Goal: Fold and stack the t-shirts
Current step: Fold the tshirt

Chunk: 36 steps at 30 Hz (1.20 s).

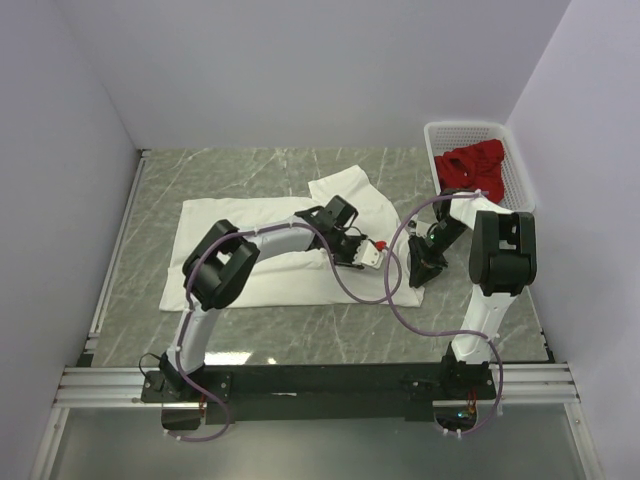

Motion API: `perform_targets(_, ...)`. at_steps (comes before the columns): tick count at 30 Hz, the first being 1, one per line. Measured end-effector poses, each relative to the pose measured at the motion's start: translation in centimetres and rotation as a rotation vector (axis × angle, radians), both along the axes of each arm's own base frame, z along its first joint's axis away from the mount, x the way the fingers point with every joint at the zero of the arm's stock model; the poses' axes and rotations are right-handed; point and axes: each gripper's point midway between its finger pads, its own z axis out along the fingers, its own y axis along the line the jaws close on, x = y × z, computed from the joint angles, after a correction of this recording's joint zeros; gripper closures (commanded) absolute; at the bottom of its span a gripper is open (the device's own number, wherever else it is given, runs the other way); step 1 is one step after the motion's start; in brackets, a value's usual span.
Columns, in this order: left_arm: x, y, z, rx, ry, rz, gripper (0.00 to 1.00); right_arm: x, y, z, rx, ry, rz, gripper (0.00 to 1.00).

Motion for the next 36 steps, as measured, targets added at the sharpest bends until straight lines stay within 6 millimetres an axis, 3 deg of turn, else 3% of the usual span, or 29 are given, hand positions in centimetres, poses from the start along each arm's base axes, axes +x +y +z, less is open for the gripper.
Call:
perform_targets(3, 0.6, -0.5, -0.3, 0.008, 0.001, 0.016, 0.67, 0.0, -0.1, 0.0, -0.003, -0.001, 0.002, 0.73)
perform_targets(10, 0.6, -0.2, -0.9, 0.034, -0.003, -0.007, 0.58, 0.0, -0.1, 0.0, -0.002, -0.001, 0.004, 0.73)
perform_targets(26, -0.2, 0.2, -1.1, 0.063, -0.045, -0.099, 0.59, 0.0, -0.2, -0.2, -0.002, 0.006, 0.0, 0.73)
perform_targets(27, -0.3, 0.2, -1.1, 0.068, -0.045, -0.102, 0.6, 0.0, -0.2, -0.2, -0.002, 0.007, -0.001, 0.73)
perform_targets(31, -0.7, 0.3, -1.4, 0.096, -0.023, -0.109, 0.82, -0.1, -0.2, -0.3, -0.002, 0.009, -0.001, 0.73)
perform_targets(36, -0.5, 0.1, -1.4, 0.1, -0.001, -0.1, 0.94, -0.2, -0.4, -0.6, -0.012, 0.019, 0.001, 0.73)
